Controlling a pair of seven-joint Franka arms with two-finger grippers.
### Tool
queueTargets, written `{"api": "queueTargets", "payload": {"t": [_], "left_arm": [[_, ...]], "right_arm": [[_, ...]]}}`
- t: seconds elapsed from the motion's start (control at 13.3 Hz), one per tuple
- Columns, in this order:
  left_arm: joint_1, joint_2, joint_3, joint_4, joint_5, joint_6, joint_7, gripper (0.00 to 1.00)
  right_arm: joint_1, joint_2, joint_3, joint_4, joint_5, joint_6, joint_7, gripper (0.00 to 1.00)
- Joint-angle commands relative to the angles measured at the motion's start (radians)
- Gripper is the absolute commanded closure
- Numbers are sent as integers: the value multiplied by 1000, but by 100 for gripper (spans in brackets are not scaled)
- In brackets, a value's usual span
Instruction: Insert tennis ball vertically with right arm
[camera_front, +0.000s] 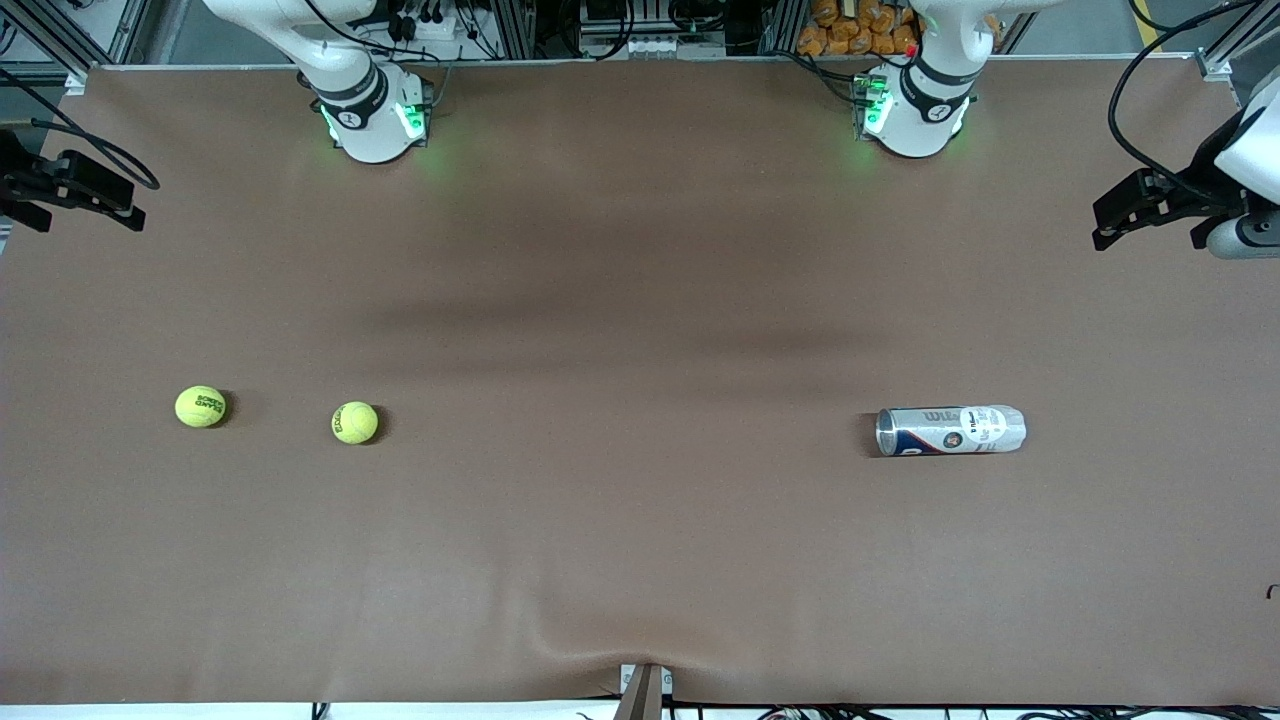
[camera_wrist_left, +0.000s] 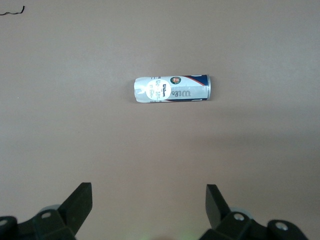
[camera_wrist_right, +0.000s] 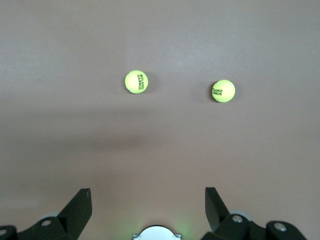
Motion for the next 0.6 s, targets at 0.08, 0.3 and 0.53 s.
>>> {"api": "queueTargets", "payload": {"t": [0.08,0.3,0.53], "left_arm": [[1,11,-7,62,-12,-13,-9,0],[5,4,-4,62,-13,-16,5,0],[5,9,-5,59,-12,-16,5,0]], "right_arm": [[-7,-27,-1,-23,15,-1,3,0],[-7,-27,1,-23,15,-1,3,0],[-5,-27,1,-23,15,-1,3,0]]}}
